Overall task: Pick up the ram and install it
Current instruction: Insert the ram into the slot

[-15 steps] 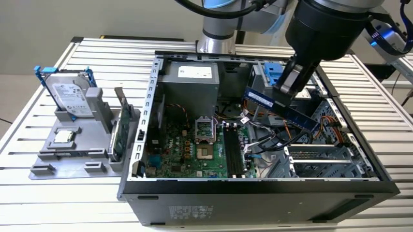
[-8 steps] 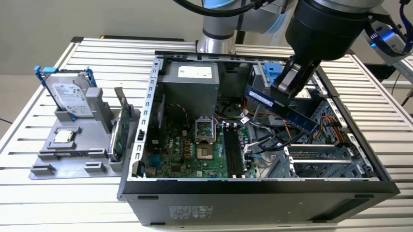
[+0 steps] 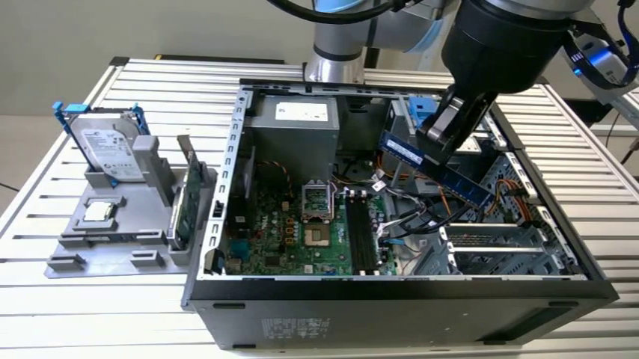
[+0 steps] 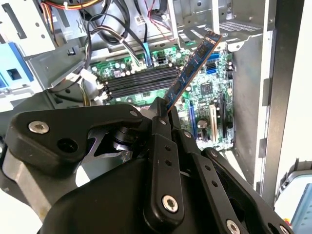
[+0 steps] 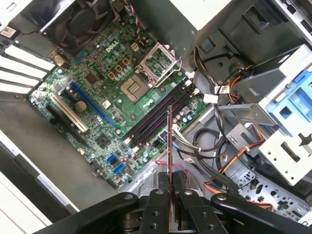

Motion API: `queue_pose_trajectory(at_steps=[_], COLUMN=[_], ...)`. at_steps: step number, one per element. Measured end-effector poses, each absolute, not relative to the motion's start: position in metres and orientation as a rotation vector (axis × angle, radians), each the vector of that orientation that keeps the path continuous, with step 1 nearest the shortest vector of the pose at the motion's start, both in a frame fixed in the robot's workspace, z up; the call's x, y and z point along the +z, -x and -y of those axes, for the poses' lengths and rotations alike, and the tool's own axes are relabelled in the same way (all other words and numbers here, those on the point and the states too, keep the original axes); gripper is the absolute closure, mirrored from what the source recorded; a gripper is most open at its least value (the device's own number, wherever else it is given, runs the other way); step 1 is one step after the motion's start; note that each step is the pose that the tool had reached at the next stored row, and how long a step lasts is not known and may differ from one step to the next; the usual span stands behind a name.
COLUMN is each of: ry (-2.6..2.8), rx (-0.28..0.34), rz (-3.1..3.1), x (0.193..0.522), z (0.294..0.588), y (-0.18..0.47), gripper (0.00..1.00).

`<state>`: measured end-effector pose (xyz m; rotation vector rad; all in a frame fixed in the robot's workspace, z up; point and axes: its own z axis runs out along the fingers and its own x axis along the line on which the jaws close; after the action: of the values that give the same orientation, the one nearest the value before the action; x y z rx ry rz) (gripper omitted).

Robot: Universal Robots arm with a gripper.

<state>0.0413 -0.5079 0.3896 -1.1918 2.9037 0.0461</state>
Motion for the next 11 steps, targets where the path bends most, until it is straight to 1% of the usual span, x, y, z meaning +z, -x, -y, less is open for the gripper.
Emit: queue_pose_trajectory(at_steps=[11], ry=[1.135], rx=[0.046], rz=[-2.926], x=[0.3921], z=[0.5078], y=[-0.0413], gripper=[1.00])
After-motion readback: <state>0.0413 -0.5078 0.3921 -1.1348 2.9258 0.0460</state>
